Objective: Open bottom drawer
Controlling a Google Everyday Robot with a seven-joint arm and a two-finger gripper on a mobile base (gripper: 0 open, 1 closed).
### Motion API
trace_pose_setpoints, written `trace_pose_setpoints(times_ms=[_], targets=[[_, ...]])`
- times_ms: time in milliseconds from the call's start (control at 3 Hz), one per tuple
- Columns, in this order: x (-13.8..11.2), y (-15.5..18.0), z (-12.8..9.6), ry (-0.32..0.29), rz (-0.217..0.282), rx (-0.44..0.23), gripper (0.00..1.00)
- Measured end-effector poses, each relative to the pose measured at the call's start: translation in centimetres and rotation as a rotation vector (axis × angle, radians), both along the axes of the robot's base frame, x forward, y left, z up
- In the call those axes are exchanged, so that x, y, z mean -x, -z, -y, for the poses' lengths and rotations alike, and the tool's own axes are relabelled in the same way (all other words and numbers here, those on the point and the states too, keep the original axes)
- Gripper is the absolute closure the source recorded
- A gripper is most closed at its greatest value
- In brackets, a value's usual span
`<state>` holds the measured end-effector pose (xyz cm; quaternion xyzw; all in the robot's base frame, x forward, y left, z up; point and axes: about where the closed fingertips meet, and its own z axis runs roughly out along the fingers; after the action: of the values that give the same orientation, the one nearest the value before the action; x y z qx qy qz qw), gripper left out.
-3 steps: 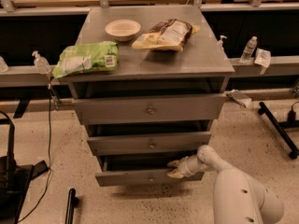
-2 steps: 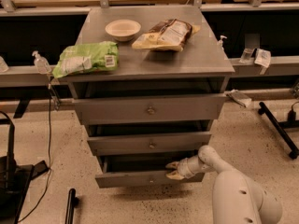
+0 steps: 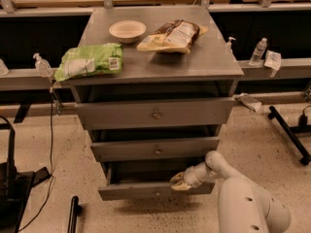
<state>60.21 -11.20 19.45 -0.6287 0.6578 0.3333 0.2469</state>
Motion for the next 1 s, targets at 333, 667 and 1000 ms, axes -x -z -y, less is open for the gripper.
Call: trace_pose_setpoints(times_ms=[333,667,1000], targets=[[0.2,-0.1,0.1,-0.002,-0.004,0.0,0.87],[1.4,-0.4,0.3,-0.01,-0.007,0.005,0.88],[1.4,-0.3,0.2,-0.011,-0.009,0.004,0.57]])
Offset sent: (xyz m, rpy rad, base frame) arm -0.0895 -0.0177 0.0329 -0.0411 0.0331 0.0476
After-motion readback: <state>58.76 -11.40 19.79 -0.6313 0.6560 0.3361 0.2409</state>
